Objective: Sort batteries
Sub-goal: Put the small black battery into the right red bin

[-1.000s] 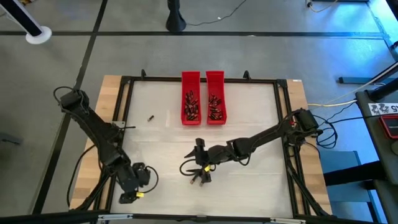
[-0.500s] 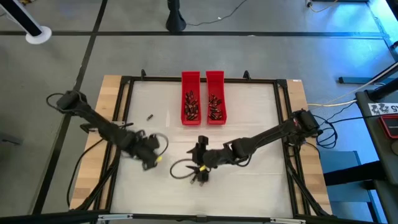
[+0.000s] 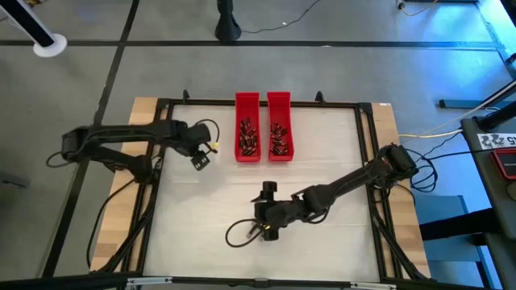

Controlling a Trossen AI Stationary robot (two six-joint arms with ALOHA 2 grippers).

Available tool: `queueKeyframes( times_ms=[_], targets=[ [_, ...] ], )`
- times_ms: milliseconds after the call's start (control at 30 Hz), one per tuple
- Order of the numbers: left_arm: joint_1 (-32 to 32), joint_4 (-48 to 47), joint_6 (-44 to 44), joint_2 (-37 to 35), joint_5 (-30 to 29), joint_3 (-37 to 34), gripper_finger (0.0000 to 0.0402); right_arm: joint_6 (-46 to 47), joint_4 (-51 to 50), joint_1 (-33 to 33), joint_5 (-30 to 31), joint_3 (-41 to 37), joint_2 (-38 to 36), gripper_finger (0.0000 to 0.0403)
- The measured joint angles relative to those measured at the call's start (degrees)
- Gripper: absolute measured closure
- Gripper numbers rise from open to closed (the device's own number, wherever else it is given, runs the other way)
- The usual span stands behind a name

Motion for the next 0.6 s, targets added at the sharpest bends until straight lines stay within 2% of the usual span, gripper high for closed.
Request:
queueKeyframes(
  times_ms=[300,500,600],
  targets=[
    [8.9,2.9,9.3,5.1,2.7,-4.8,0.0176,0.0,-5.0,-0.2,0.0,0.0,0.0,0.0127],
    [13.2,4.8,11.3,5.1,7.4,-5.0,0.0176,0.0,-6.2,-0.2,0.0,0.0,0.0,0.0127],
    [13.7,5.6,11.2,5.5,7.8,-5.0,0.0176,-0.1,-6.2,-0.2,0.0,0.0,0.0,0.0127]
  ],
)
